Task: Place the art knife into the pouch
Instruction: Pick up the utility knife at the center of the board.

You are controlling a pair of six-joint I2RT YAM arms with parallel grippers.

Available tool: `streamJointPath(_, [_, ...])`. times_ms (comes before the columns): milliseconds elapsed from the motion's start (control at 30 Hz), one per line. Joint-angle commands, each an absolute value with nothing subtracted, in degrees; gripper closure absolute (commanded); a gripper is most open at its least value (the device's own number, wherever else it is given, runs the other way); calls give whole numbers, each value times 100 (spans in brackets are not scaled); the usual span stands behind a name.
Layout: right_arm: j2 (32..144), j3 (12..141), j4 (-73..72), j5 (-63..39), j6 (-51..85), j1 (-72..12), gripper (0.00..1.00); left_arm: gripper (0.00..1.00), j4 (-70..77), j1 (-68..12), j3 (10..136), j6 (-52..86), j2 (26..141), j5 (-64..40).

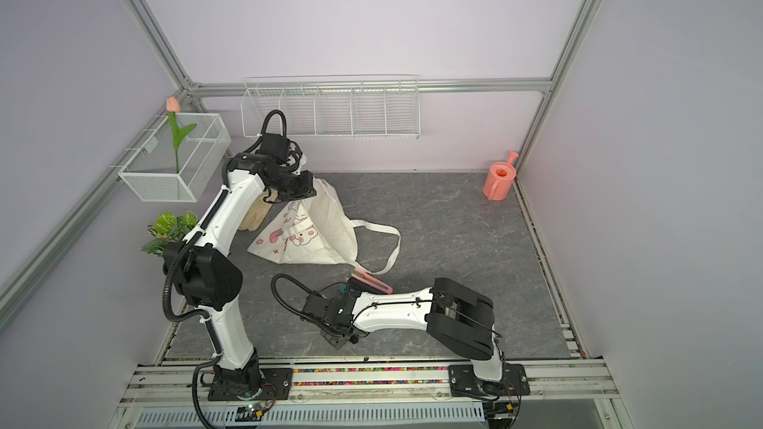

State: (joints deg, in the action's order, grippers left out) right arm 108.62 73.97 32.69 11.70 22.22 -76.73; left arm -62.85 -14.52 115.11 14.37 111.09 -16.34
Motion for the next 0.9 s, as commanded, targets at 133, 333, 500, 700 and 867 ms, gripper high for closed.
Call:
streamJointPath(133, [10271,7620,3474,1422,1994,-7456,65,100,-6263,-1468,11486,1459,10918,-1682])
streamJointPath(333, [10182,7749,3472,1459,1798,-7099,65,100,-6302,-1494,11494,1424,10864,-1681])
streamJointPath(500, [10115,7913,3462,1386,1580,-6677,65,100,-6346,-1493,11600,1412,10890,-1722])
streamJointPath(700, [10086,8104,3413,1201,1351,-6144,65,100,-6467,-1511,11781,1380,10960,-1750])
streamJointPath(867, [10116,8327,3347,975,1161,-5703,65,100,-6513,-1558,11878,1344,10978,-1813])
